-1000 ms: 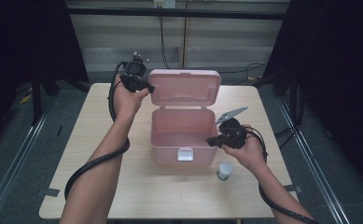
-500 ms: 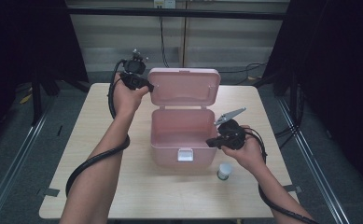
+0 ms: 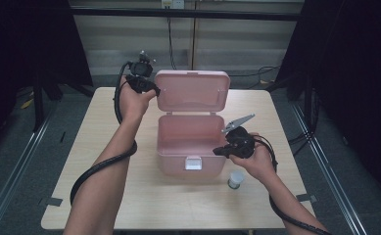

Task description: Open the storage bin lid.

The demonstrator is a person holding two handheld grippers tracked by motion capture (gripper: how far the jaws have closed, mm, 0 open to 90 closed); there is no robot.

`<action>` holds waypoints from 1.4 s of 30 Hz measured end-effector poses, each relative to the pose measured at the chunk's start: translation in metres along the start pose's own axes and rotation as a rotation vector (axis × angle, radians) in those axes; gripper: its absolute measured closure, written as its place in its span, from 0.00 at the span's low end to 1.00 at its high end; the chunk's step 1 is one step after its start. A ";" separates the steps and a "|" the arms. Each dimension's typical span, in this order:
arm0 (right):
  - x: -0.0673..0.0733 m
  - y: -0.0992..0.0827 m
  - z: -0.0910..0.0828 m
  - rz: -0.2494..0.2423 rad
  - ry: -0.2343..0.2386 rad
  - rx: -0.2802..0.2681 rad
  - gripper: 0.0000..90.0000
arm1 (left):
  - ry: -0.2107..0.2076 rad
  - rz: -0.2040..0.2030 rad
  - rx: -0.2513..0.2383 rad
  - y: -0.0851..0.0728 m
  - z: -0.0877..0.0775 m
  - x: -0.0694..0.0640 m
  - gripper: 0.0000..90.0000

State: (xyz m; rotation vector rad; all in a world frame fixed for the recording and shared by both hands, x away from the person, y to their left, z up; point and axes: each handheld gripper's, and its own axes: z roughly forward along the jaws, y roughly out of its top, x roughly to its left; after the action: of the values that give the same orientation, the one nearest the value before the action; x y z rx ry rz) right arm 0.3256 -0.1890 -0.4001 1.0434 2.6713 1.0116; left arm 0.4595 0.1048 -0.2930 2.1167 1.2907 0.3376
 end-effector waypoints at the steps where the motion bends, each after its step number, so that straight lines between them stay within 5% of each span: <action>1: 0.000 0.000 0.000 0.003 0.003 -0.002 1.00 | -0.002 0.000 -0.001 0.000 0.000 0.000 0.94; 12: 0.007 0.000 0.001 -0.023 0.013 0.012 1.00 | 0.009 -0.004 0.012 -0.006 -0.008 0.004 0.94; 28: 0.018 0.002 0.001 -0.075 -0.013 0.033 1.00 | 0.025 -0.044 0.008 0.006 0.008 0.006 0.96; 42: 0.019 0.001 0.001 -0.064 0.002 0.022 1.00 | 0.023 -0.060 0.018 0.012 0.016 0.009 0.96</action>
State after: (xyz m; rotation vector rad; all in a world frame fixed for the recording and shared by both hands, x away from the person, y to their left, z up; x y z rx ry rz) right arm 0.3123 -0.1759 -0.3980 0.9549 2.7045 0.9738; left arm 0.4808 0.1029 -0.2992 2.0895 1.3725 0.3274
